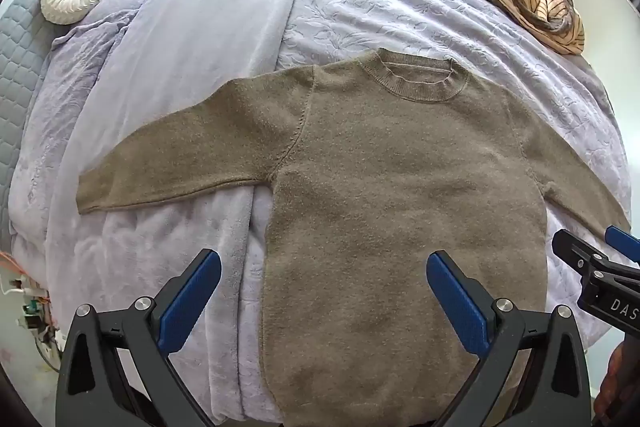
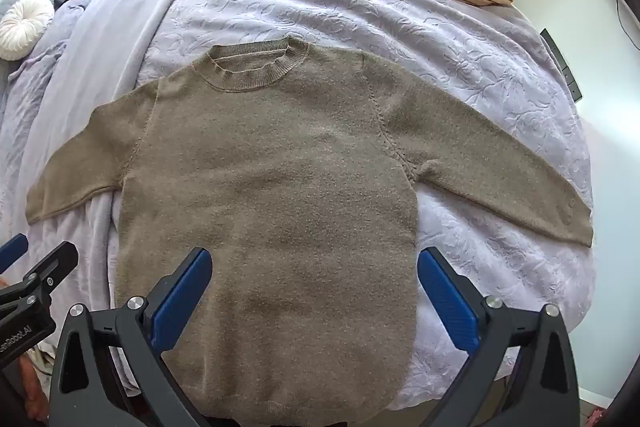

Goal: Fold small clothes

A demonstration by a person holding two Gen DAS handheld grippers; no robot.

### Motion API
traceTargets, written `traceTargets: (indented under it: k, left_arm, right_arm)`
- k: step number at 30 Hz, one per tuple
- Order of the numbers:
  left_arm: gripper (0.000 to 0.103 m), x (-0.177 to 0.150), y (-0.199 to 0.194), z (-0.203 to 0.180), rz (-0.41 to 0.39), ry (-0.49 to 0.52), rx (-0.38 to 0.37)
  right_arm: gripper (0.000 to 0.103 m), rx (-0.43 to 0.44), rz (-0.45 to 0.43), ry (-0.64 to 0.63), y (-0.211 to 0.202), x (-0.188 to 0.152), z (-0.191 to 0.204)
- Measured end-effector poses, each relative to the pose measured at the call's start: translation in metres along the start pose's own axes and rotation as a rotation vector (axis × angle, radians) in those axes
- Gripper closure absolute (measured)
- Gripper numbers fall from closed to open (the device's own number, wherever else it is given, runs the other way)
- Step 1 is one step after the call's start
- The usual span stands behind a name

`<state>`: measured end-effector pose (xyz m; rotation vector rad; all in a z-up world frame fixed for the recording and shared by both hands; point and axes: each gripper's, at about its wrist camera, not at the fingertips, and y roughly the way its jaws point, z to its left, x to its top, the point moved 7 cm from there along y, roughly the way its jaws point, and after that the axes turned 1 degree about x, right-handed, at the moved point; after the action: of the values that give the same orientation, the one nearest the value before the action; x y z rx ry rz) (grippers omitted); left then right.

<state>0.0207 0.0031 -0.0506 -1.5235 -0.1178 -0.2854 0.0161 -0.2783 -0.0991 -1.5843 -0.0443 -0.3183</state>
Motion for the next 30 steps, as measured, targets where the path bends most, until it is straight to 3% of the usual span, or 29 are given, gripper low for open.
traceTargets:
  k: [30]
  left_arm:
    - [0.0,-0.0011,0.0023,0.0025,0.008,-0.007,0.004]
  right_arm:
    - [0.001,0.018,0.011,0.003,-0.0002,0.0,-0.0003]
